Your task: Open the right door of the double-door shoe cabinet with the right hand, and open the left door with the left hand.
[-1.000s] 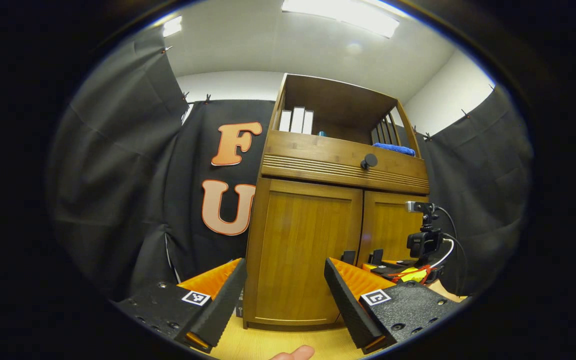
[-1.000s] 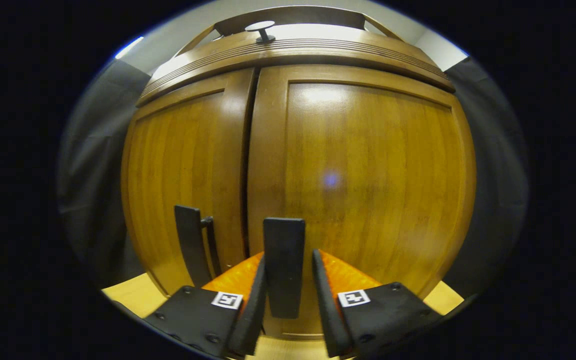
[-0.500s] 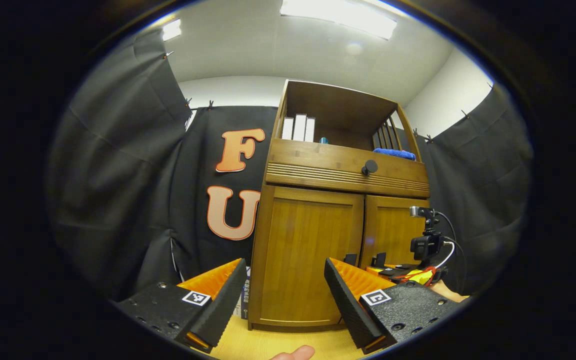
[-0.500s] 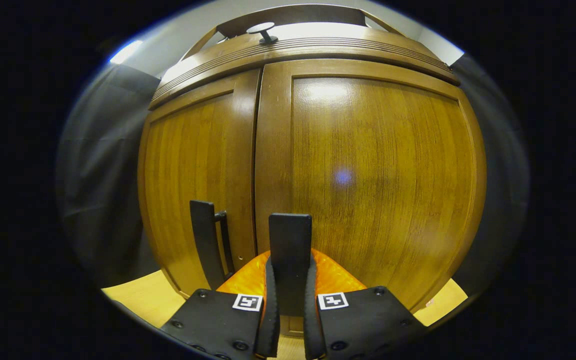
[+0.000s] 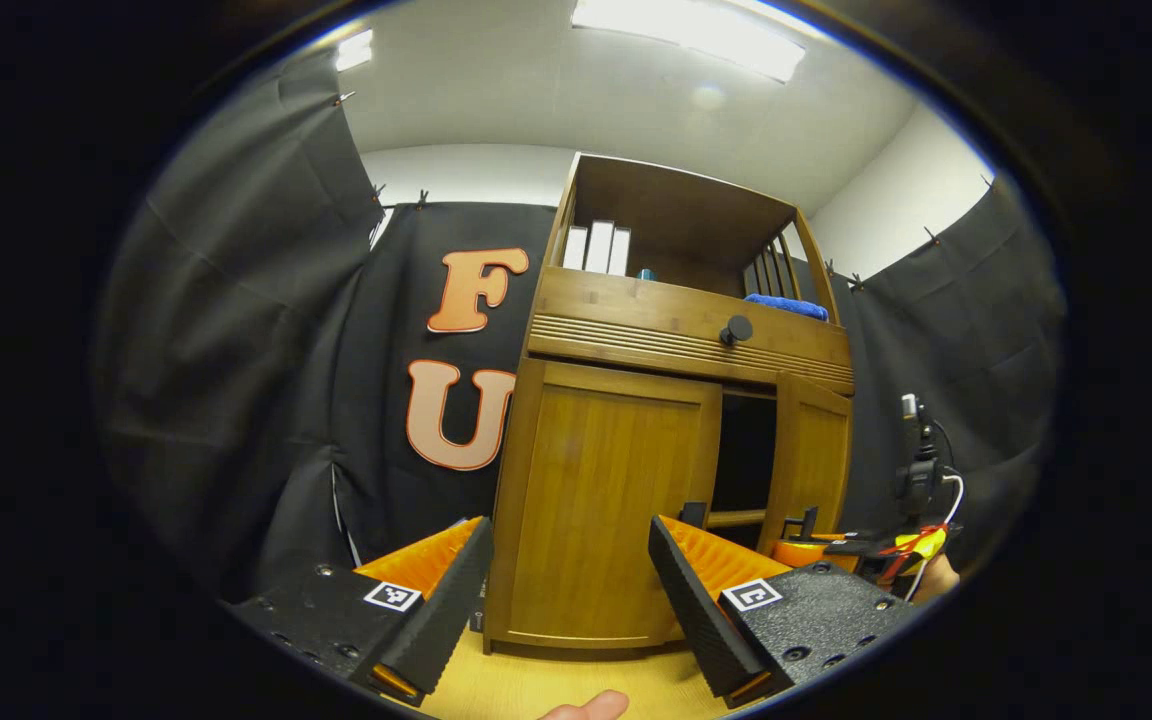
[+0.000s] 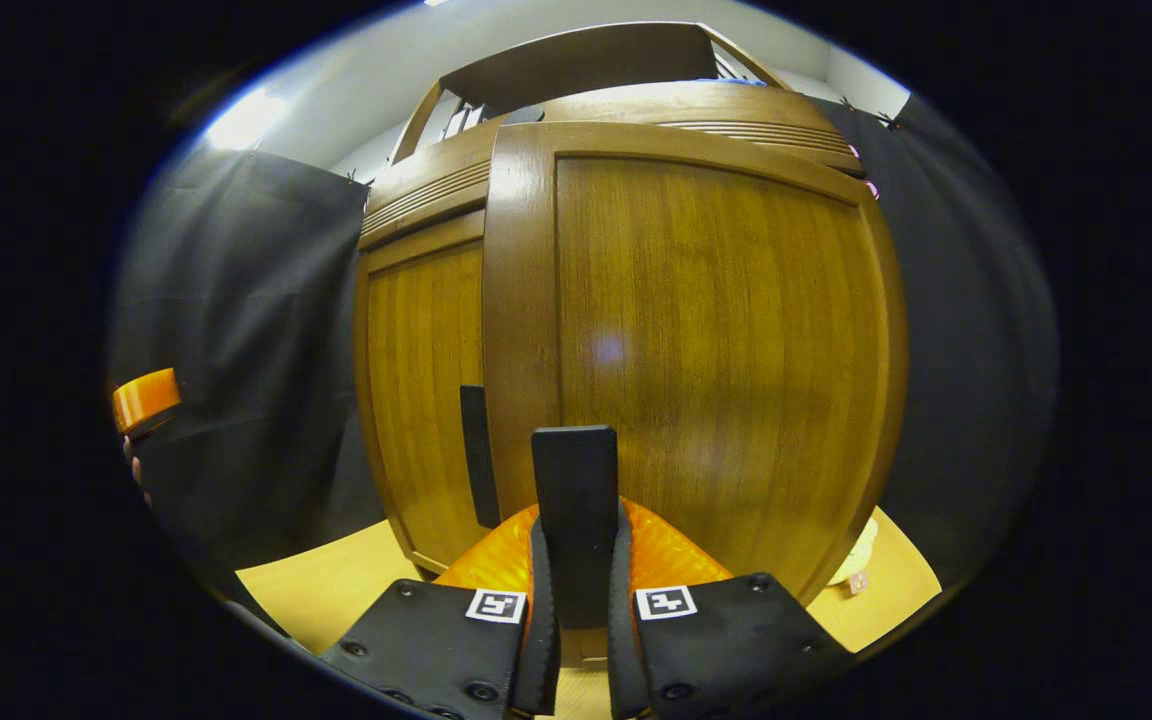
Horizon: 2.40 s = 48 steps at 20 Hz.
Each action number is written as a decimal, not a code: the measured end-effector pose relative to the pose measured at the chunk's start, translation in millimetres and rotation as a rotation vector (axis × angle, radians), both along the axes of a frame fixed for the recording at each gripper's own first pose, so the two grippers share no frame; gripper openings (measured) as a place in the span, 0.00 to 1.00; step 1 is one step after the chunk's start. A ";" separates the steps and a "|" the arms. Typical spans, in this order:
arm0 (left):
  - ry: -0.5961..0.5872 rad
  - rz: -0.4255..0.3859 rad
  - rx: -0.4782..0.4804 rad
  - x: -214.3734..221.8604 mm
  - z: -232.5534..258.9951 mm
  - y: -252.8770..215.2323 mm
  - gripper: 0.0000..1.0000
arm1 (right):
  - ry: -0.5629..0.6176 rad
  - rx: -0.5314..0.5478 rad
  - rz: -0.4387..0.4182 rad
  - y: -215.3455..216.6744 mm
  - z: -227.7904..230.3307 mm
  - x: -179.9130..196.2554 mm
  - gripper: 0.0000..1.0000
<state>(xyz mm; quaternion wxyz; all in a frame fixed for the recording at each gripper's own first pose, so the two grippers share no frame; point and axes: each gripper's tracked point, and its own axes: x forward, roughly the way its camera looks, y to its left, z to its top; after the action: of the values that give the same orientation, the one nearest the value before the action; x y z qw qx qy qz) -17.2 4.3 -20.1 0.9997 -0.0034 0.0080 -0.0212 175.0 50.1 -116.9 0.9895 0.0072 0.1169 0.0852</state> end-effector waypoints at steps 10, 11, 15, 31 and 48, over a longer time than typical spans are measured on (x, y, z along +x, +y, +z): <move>-0.004 -0.038 -0.015 5.0 -1.5 -13.3 0.94 | -0.043 -0.012 -0.047 -35.4 18.1 -47.8 0.27; -0.003 -0.043 -0.021 5.9 -2.6 -16.0 0.94 | -0.043 -0.017 -0.057 -40.6 20.0 -51.6 0.22; 0.000 -0.071 -0.031 8.3 -4.0 -25.9 0.94 | -0.043 -0.021 -0.103 -57.7 23.8 -64.4 0.26; -0.001 -0.105 -0.006 6.6 -4.8 -35.0 0.94 | -0.068 -0.071 -0.304 -169.6 50.2 -86.1 0.08; 0.007 -0.099 -0.007 2.3 -8.3 -30.6 0.94 | -0.086 -0.043 -0.150 -207.1 53.2 -91.4 0.09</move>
<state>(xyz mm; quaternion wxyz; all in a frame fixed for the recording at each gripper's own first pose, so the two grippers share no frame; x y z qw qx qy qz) -14.9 -26.4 -28.4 0.9974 -0.0064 0.0115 -0.0704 83.5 -157.0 -63.6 0.9971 -0.0088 0.0753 0.0085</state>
